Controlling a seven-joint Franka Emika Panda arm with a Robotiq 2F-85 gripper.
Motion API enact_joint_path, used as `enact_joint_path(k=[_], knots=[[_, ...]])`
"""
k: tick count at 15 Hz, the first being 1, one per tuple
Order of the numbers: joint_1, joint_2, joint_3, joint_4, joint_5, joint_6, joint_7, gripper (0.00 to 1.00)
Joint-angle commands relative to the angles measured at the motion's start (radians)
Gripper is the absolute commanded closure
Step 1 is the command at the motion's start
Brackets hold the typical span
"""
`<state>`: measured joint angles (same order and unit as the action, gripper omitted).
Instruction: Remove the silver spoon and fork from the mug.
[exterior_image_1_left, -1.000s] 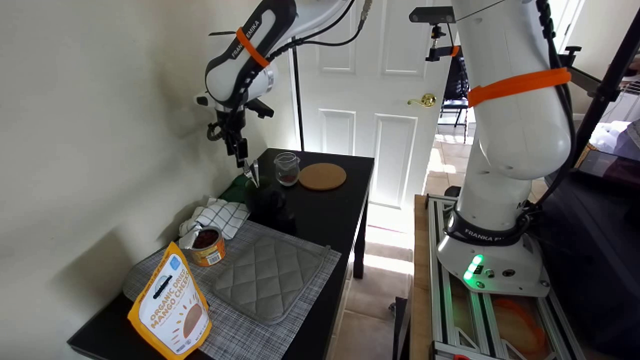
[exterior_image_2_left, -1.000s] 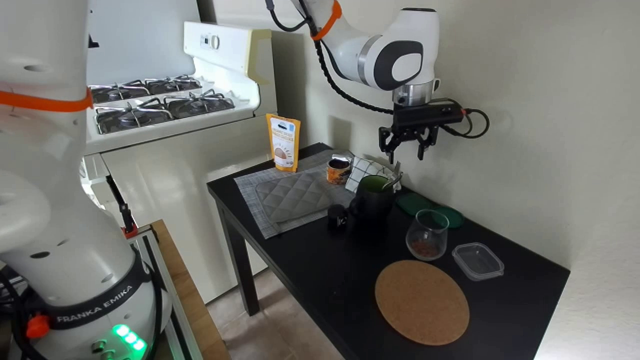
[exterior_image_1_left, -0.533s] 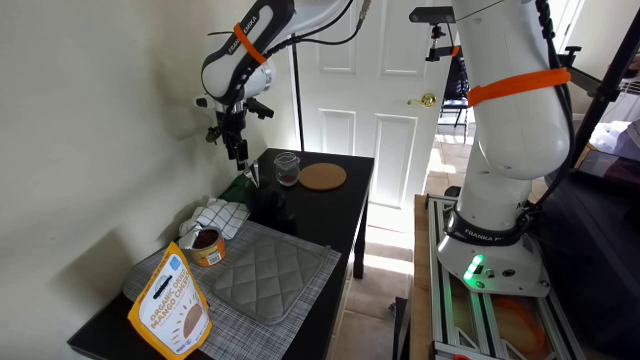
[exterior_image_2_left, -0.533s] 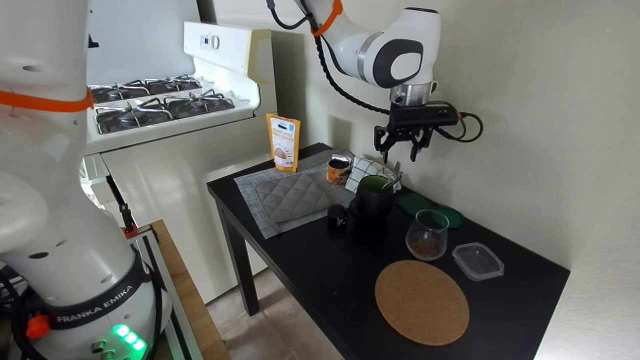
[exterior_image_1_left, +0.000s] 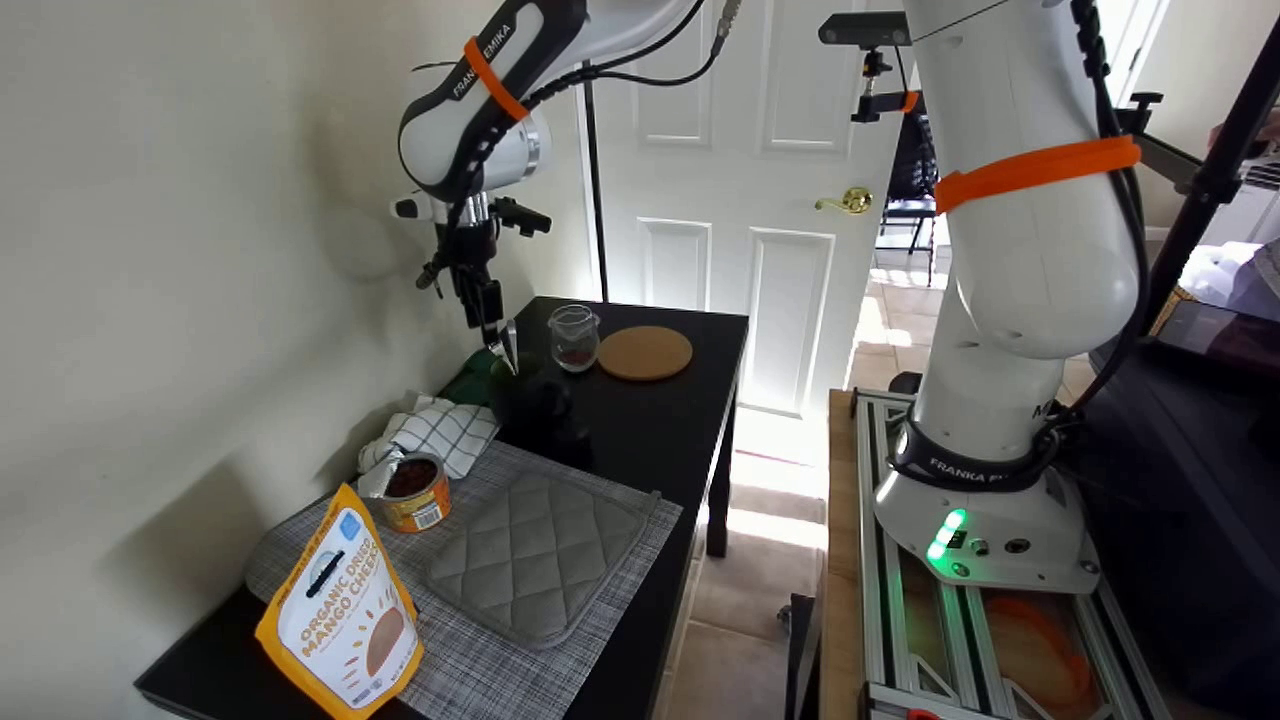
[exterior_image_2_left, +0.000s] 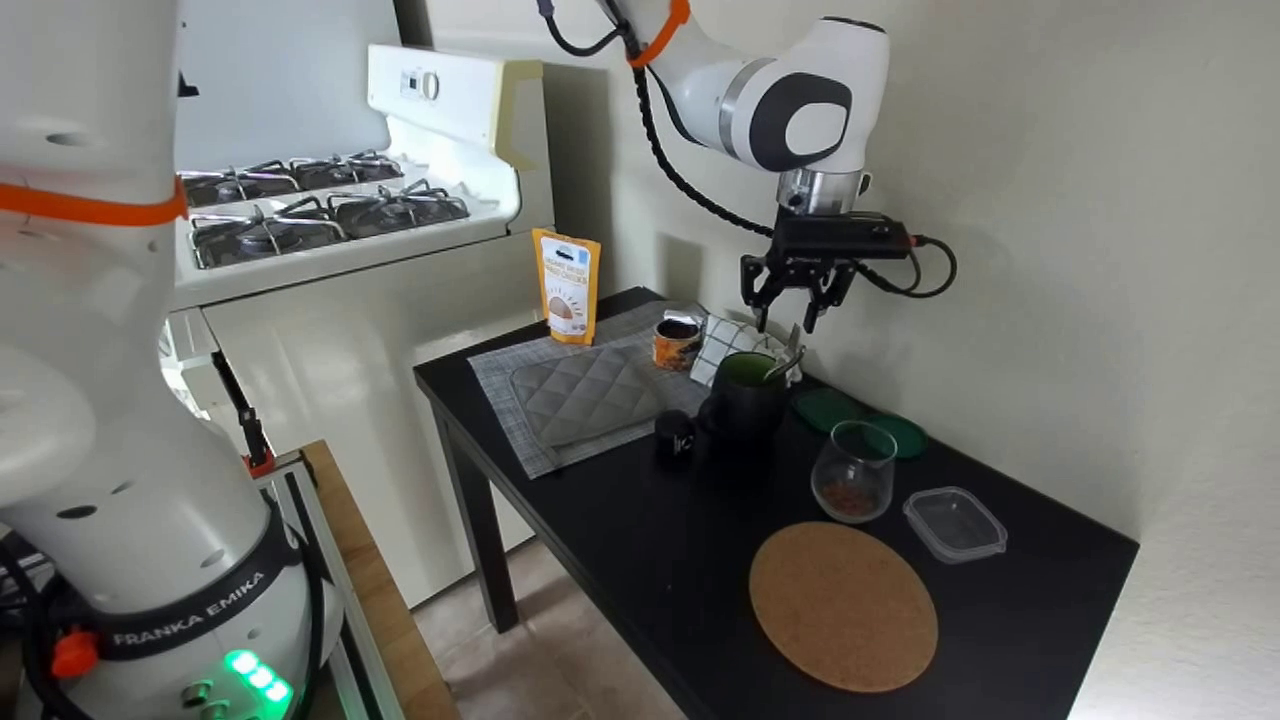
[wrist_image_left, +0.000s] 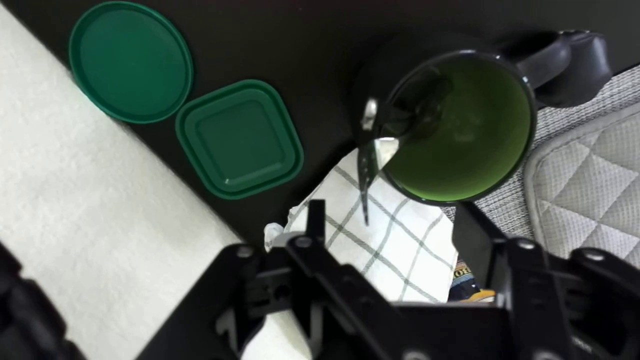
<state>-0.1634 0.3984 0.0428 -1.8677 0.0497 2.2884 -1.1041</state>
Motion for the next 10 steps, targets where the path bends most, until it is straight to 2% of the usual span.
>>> enact_joint_path(k=[1,7,10], knots=[[-0.005,0.006,-0.004,0.024,0.003,-0.061,-0.004,0.34],[0.0,0.01,-0.018,0.032,-0.011,-0.08,0.007,0.35],[0.001,0.013,-0.022,0.032,-0.014,-0.068,0.014,0.49]])
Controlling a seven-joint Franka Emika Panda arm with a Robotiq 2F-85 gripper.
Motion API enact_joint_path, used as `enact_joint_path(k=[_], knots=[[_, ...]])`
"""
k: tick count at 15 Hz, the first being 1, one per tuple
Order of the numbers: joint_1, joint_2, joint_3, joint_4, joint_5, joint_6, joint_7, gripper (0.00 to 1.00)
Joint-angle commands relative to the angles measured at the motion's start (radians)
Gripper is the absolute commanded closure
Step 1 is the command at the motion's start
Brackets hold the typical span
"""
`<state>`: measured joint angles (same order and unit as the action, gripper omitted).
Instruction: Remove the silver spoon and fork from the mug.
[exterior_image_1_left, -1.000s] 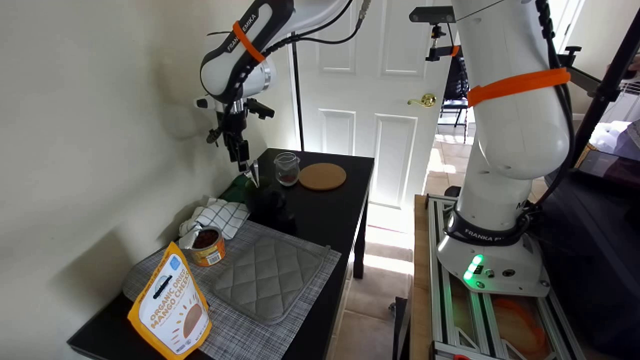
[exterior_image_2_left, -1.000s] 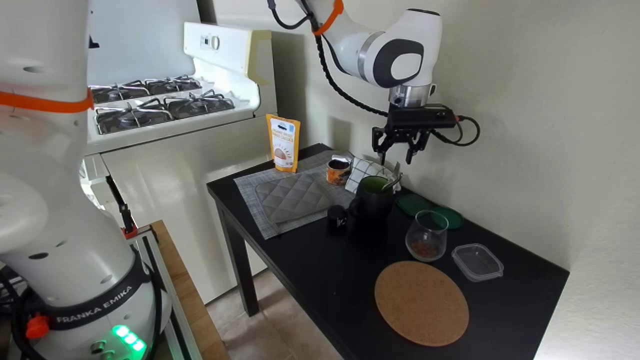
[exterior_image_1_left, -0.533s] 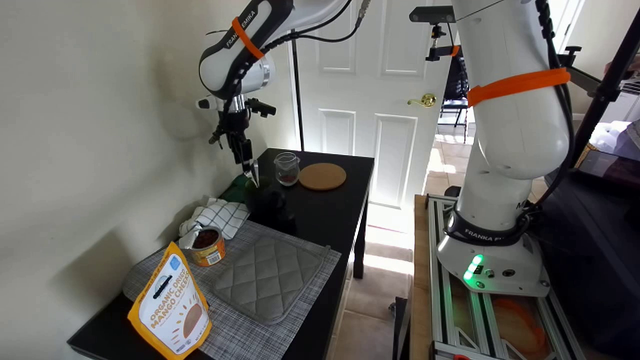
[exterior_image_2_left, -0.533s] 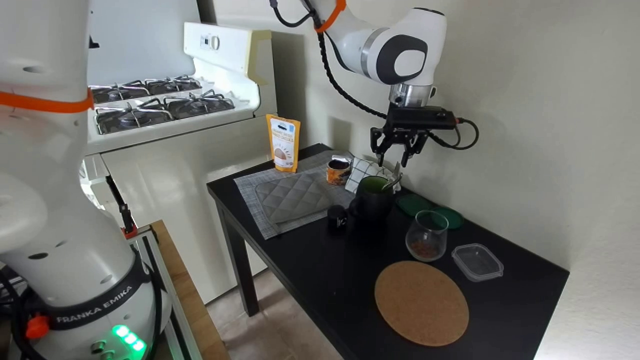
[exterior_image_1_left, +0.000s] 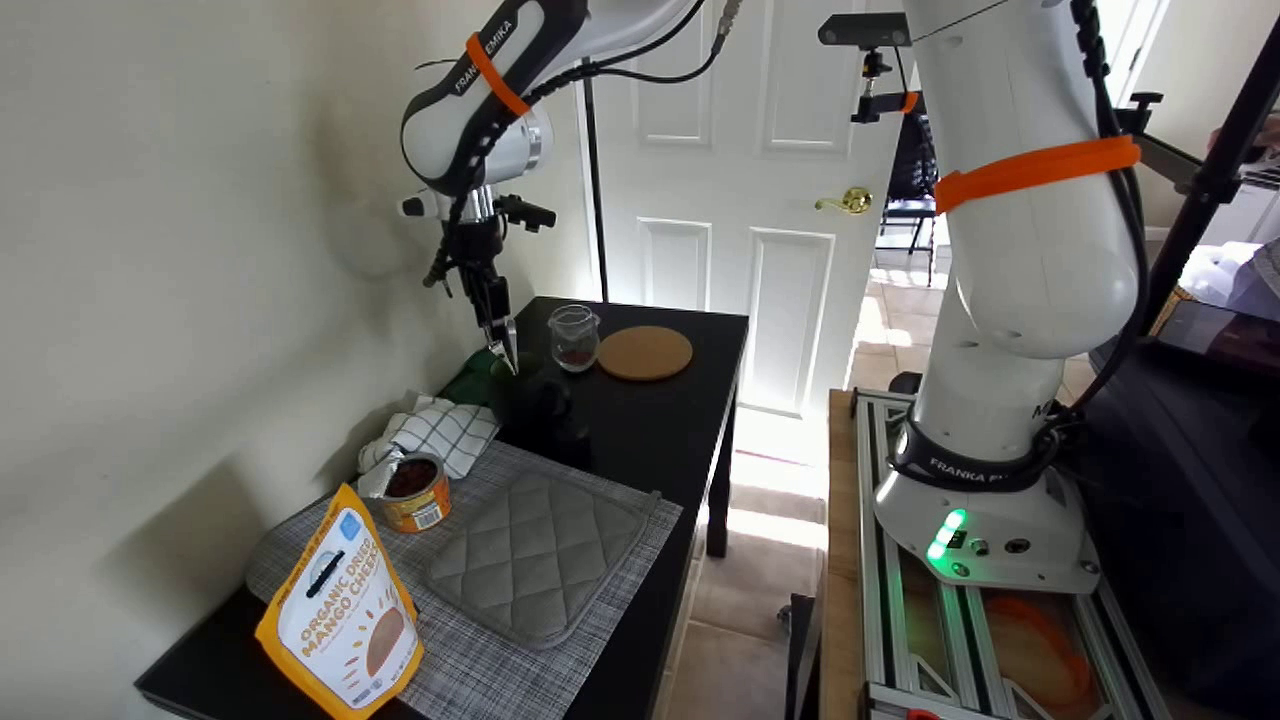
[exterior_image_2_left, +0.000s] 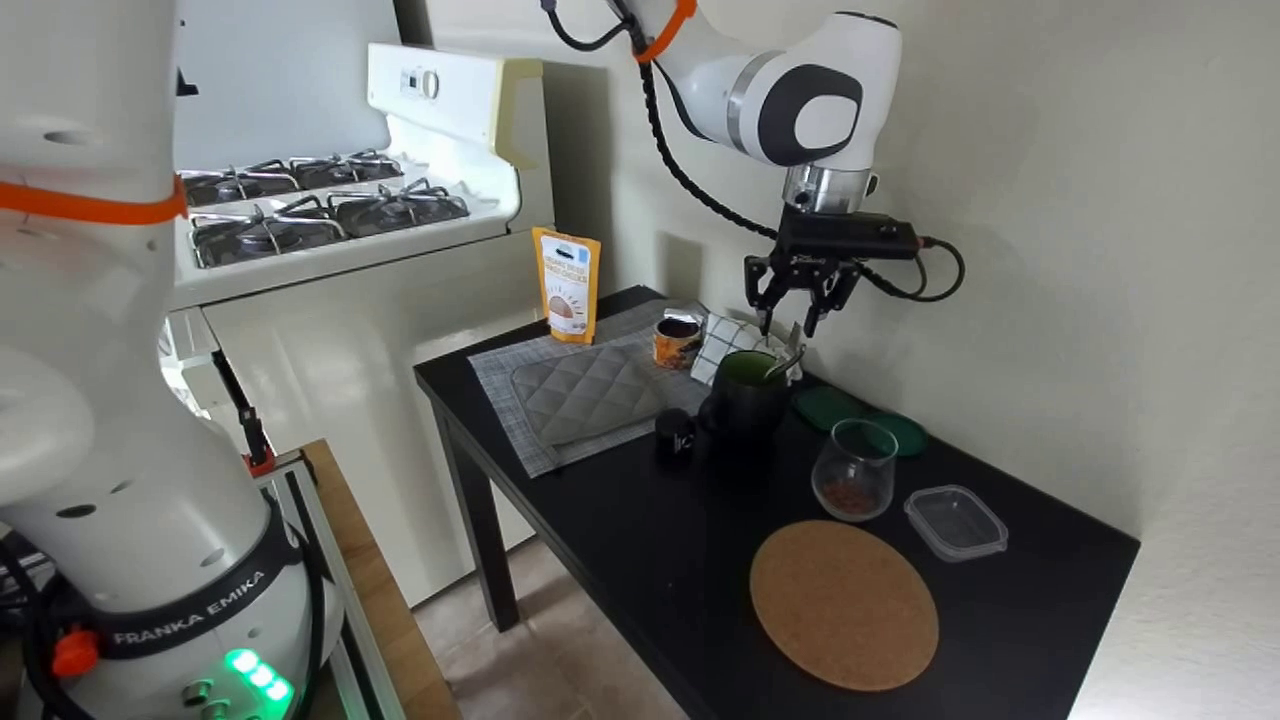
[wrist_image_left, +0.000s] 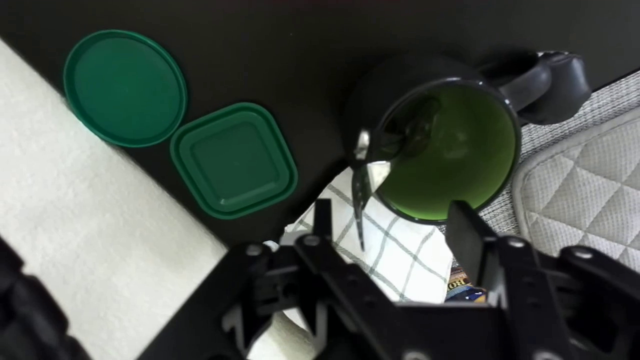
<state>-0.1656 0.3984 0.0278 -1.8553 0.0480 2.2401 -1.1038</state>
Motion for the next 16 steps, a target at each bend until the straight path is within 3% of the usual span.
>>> enact_joint_path(k=[1,3,4,5,6,14,15,16], knots=[[0.004,0.015,-0.008,0.021,-0.013,-0.015,0.016,0.57],[0.005,0.02,-0.009,0.024,-0.015,-0.016,0.018,0.81],[0.005,0.023,-0.01,0.025,-0.015,-0.014,0.019,0.84],[0.005,0.025,-0.011,0.027,-0.016,-0.015,0.02,0.95],[0.006,0.026,-0.013,0.028,-0.02,-0.019,0.023,1.0],[0.029,-0.048,-0.019,0.013,-0.109,-0.022,0.06,1.0],[0.024,-0.052,-0.012,0.013,-0.101,-0.018,0.037,0.97],[0.019,-0.054,-0.004,0.017,-0.086,-0.023,0.012,0.72]])
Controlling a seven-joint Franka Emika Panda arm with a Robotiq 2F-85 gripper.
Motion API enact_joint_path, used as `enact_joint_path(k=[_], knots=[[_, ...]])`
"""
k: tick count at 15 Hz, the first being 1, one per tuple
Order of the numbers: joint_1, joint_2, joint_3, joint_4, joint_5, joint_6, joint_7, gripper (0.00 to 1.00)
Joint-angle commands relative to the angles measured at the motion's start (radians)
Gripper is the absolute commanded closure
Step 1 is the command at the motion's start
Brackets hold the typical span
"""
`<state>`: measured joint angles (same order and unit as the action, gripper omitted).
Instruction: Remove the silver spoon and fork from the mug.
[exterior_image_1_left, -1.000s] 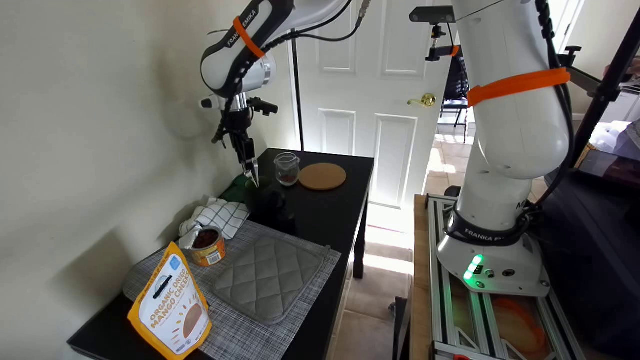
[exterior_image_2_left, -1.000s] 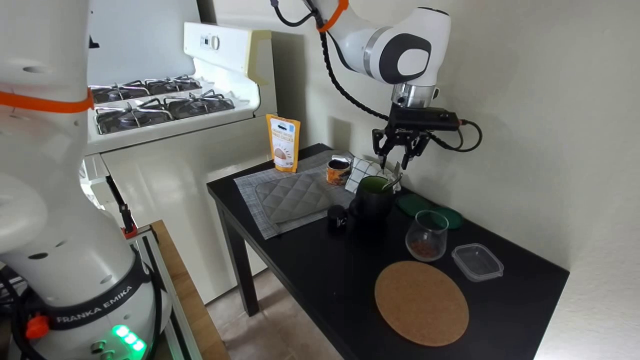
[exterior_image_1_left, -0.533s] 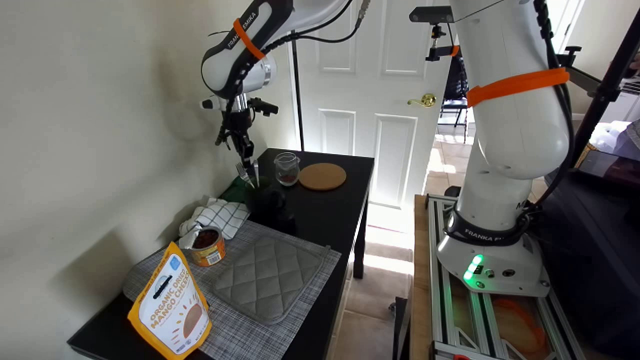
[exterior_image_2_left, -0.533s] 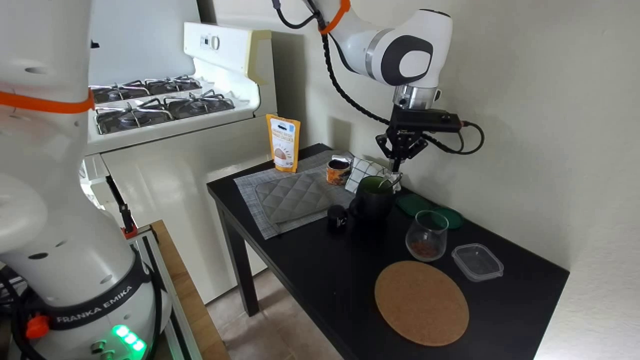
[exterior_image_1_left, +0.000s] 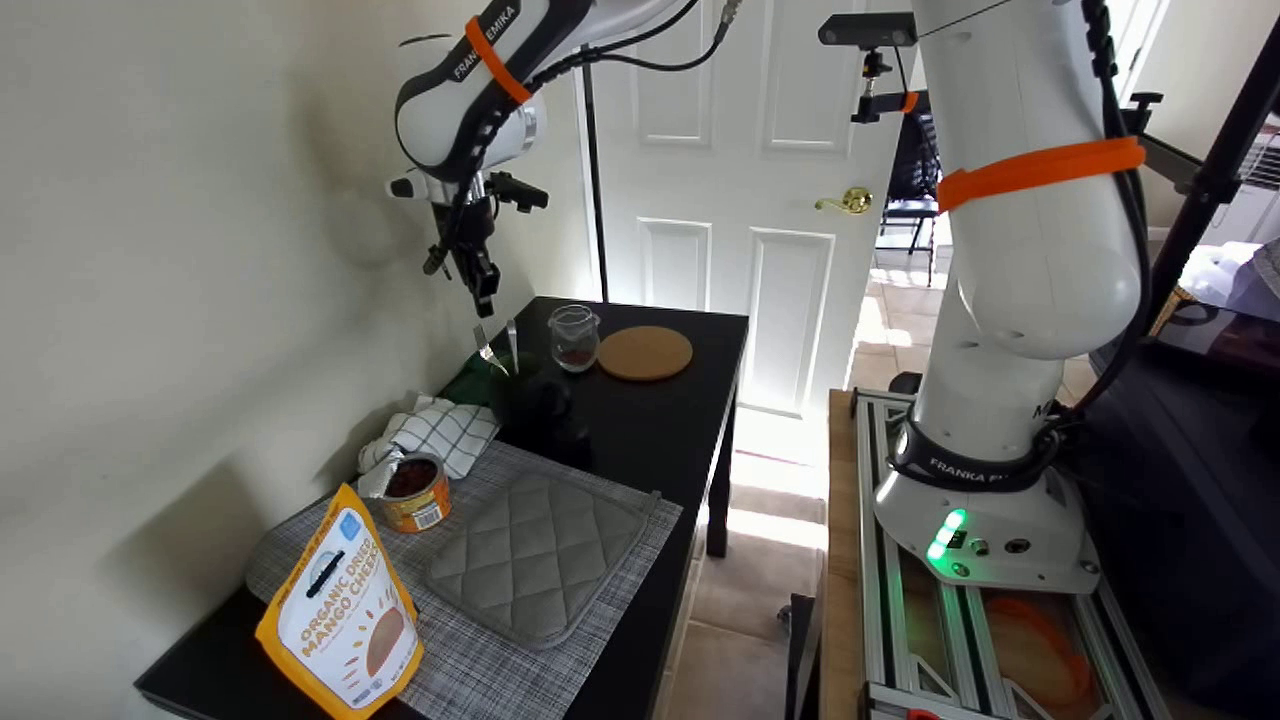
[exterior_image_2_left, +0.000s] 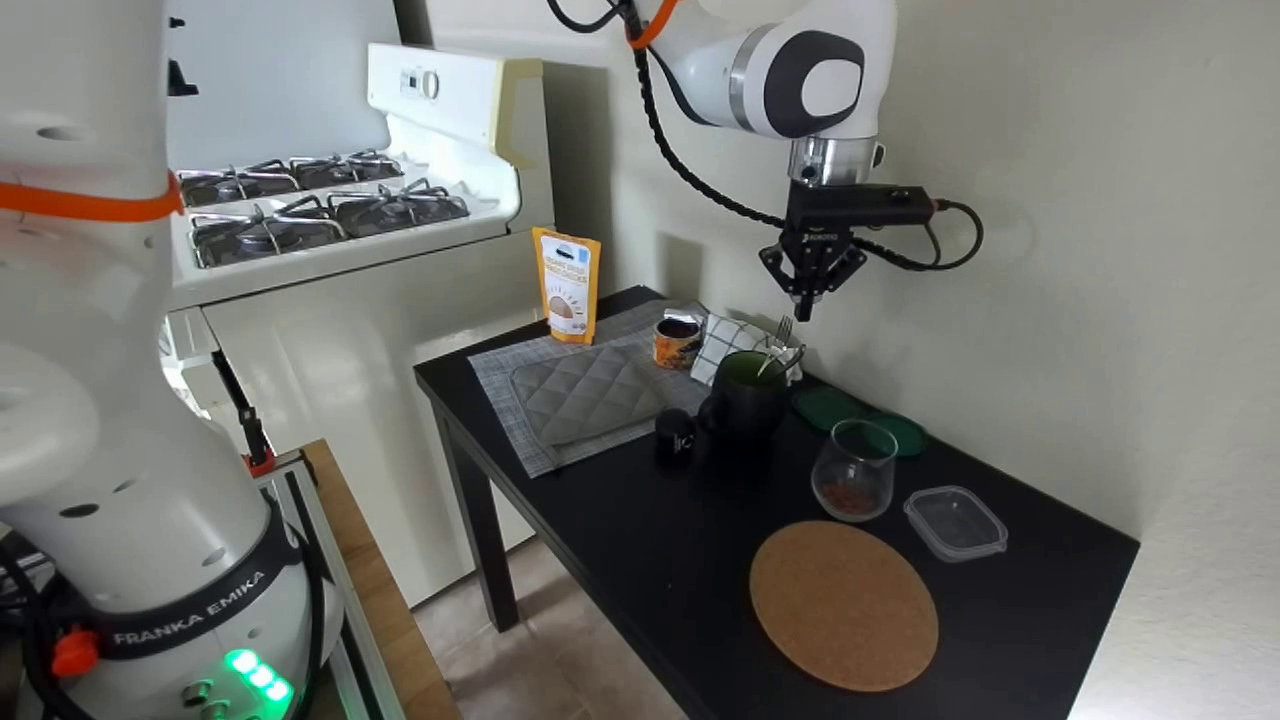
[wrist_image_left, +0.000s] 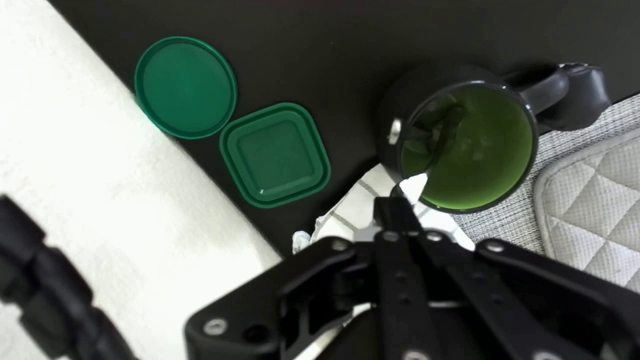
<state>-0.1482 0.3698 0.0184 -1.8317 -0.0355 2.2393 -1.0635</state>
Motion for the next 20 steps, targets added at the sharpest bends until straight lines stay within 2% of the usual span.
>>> enact_joint_path(k=[1,2,4,10,12,17,18,20], knots=[[-0.001,-0.027,0.012,-0.004,0.007,-0.026,-0.051,0.71],[-0.008,-0.025,0.022,0.0,0.026,-0.042,-0.091,0.69],[-0.015,-0.025,0.034,-0.001,0.053,-0.068,-0.169,0.56],[-0.013,0.01,0.026,0.009,0.065,-0.043,-0.261,0.1],[-0.016,0.028,0.029,0.017,0.078,-0.047,-0.287,0.0],[-0.018,0.059,0.033,0.028,0.098,-0.058,-0.325,0.02],[-0.018,0.064,0.032,0.031,0.1,-0.058,-0.33,0.05],[-0.018,0.074,0.034,0.037,0.109,-0.057,-0.338,0.2]])
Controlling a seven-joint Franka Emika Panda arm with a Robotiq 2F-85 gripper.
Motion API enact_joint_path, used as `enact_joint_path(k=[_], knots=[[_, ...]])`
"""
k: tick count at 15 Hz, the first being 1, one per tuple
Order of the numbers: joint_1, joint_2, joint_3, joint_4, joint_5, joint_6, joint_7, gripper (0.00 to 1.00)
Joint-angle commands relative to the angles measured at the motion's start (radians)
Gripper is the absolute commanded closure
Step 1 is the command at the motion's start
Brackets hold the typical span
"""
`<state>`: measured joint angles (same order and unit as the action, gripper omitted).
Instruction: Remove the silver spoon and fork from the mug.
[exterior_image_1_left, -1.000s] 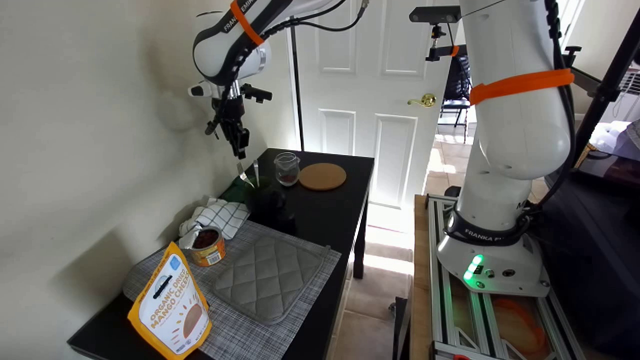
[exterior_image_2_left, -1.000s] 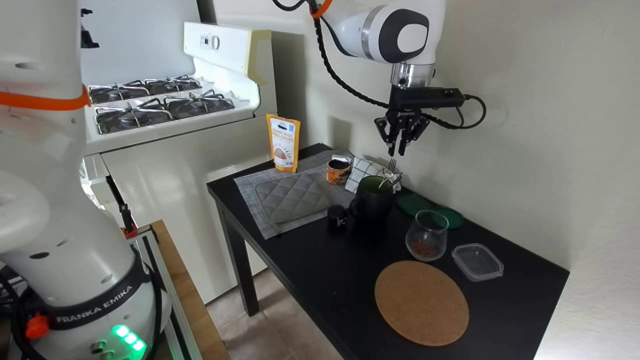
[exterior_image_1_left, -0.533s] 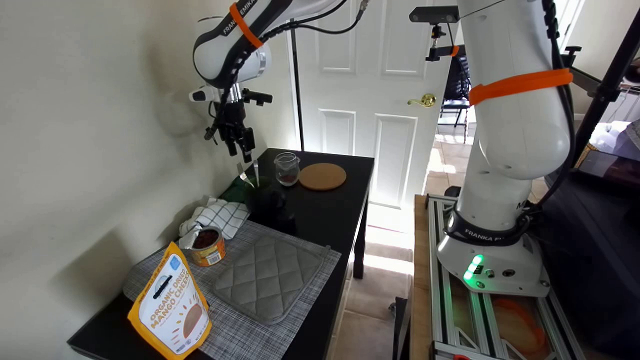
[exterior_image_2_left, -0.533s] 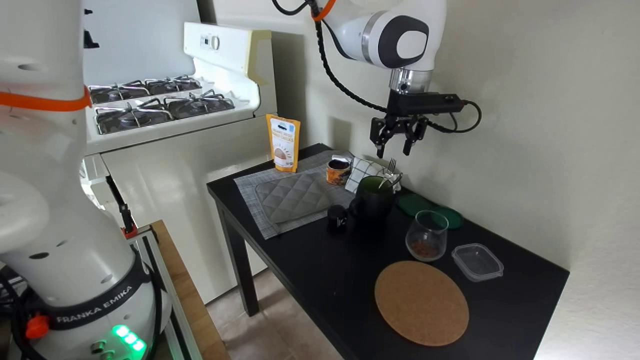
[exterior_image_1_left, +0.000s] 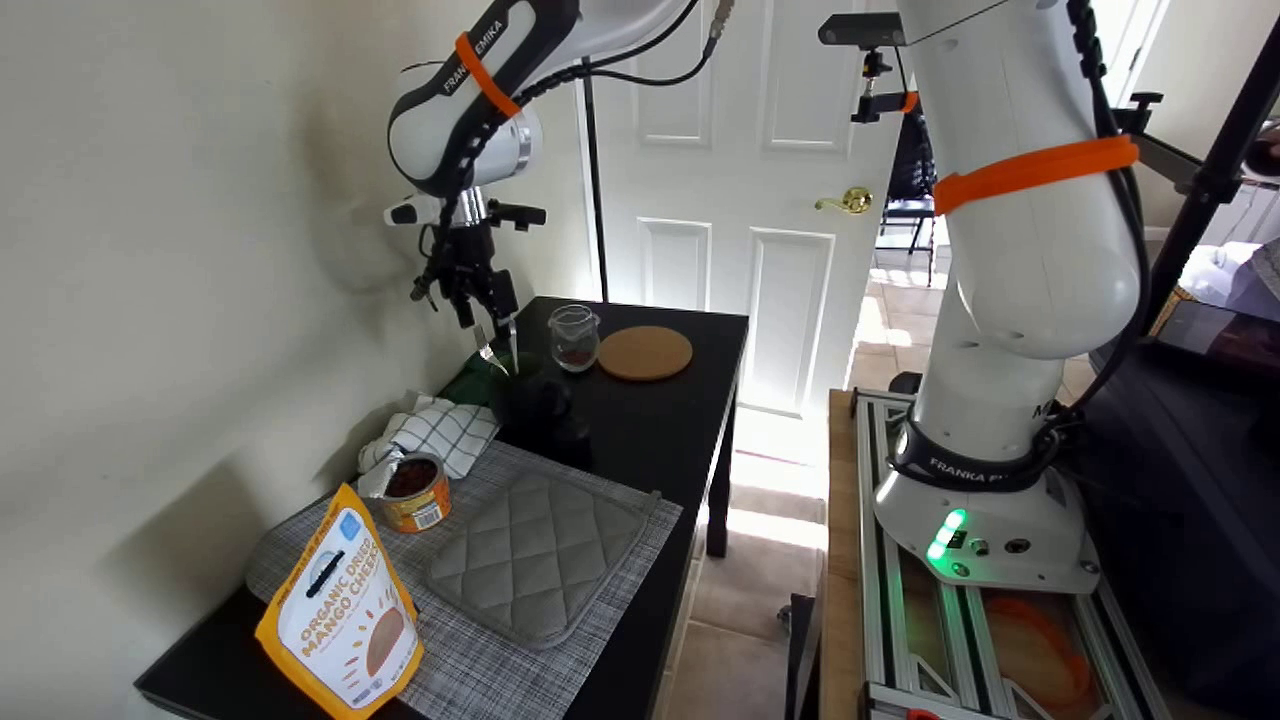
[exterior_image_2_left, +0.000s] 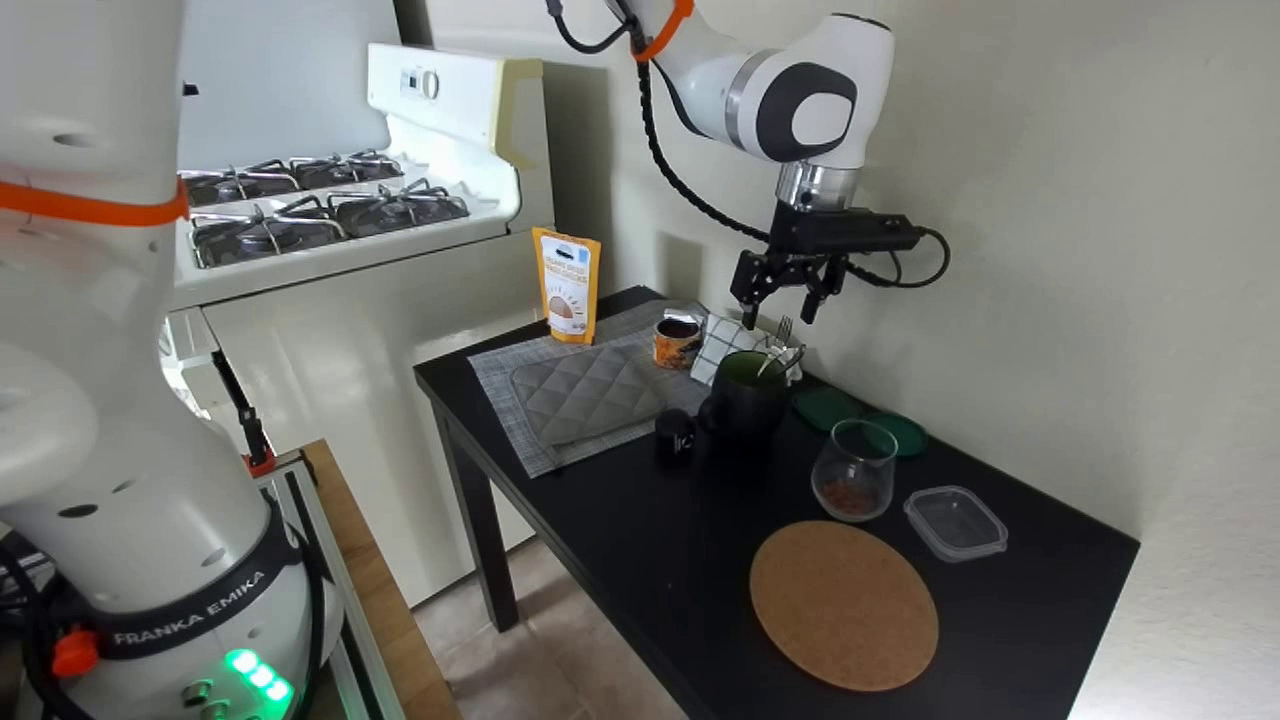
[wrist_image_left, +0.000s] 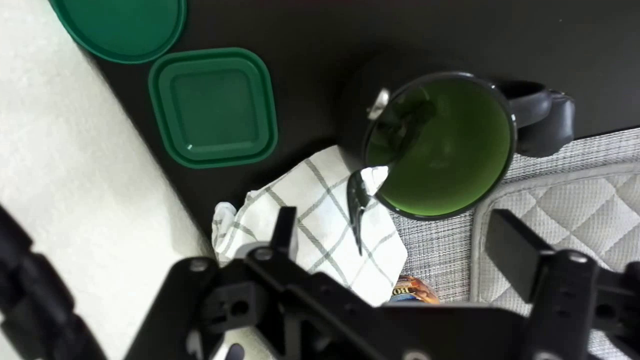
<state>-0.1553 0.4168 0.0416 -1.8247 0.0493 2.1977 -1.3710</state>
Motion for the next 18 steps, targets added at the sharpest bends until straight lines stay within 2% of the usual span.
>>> enact_joint_path(k=[1,3,9,10,14,18], knots=[[-0.01,0.031,0.01,0.034,0.025,-0.016,-0.033,0.34],[-0.01,0.037,0.009,0.042,0.025,-0.022,-0.032,0.52],[-0.01,0.044,0.01,0.052,0.022,-0.034,-0.032,0.96],[-0.009,0.039,0.009,0.052,0.019,-0.041,-0.029,1.0],[0.001,0.016,0.003,0.052,0.004,-0.076,-0.009,0.99],[0.024,-0.087,-0.012,-0.004,-0.035,-0.07,0.026,0.99]])
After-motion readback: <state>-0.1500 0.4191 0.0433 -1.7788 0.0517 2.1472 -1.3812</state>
